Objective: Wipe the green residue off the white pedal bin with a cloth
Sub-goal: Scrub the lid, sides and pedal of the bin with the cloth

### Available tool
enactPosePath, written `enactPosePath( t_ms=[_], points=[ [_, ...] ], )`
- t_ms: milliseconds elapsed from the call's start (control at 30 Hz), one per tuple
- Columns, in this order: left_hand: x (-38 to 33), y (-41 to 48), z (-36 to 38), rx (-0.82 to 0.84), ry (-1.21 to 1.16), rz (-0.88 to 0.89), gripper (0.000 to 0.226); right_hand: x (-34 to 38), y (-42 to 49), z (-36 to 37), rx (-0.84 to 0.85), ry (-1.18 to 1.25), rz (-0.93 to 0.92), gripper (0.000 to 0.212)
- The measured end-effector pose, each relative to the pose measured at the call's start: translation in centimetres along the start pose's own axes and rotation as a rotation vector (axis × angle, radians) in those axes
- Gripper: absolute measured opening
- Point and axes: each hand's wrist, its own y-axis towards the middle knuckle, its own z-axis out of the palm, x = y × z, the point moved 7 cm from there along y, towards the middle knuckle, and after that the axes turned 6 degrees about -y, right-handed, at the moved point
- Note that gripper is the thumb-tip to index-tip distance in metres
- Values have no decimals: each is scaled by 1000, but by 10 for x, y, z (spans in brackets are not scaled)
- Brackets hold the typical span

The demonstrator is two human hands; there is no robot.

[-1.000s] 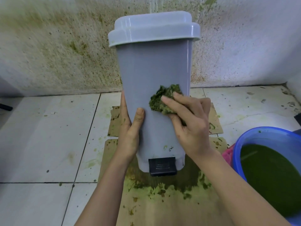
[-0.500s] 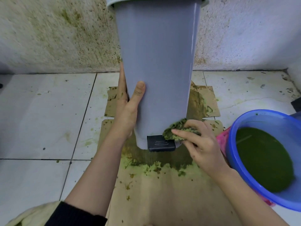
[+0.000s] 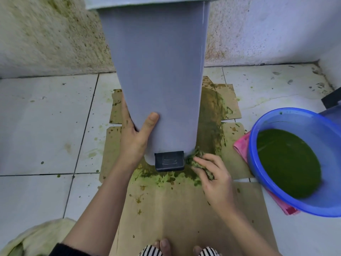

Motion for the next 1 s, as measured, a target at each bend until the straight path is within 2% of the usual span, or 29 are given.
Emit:
enactPosePath(
  t_ms=[67,133,267,400,500,600,667,733,800,1000],
  points=[
    [-1,0,2,-3,-9,0,90,-12,-13,-6,-39,36,133,35],
    [-5,10,2,-31,-19,24,88,-9,-13,-12,-104,69,177,32],
    [-8,32,3,-59,-60,11,76,12,9,-15,-149,104,118,29],
    [-9,32,5,-61,-87,4,78,20,27,-3,-70,101,47,33],
    [-9,33,9,-30,-113,-26,73,19,25,-10,-19,89,63,32],
    [-9,34,14,23,-133,-51,74,55,36,-30,-47,67,-60,29],
    [-9,35,17,69,-154,-83,78,93,54,-25,19,8,-178,26],
    [-9,36,18,117,-186,-114,77,118,67,-5,119,-206,-265,21],
    [-7,35,16,143,-211,-132,72,127,72,14,188,-358,-285,14],
    [1,43,5,184,-243,-151,80,144,78,41,353,-470,-311,13]
  ],
)
